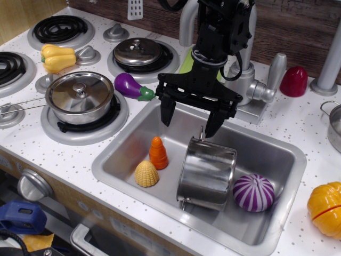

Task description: Flip pot upright in sink

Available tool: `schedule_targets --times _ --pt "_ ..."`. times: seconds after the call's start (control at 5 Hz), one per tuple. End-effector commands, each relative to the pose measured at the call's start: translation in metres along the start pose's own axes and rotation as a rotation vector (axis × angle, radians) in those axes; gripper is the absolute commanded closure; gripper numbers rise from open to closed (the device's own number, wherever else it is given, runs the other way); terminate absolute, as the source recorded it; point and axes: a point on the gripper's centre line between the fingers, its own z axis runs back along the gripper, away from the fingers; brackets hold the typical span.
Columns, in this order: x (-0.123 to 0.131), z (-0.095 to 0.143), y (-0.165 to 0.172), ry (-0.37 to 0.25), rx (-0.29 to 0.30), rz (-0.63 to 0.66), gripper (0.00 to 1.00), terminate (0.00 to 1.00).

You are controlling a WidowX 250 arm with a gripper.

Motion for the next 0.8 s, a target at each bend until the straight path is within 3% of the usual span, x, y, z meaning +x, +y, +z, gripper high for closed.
schedule_targets --times 0.0,0.2,0.6 --pt "0.000 0.000 0.000 0.000 0.000 0.000 0.00 0.00" --pt "0.002 0.004 0.003 0.072 -0.216 0.045 0.00 0.00" --pt "-0.006 -0.008 -0.002 0.010 -0.406 0.129 0.00 0.00"
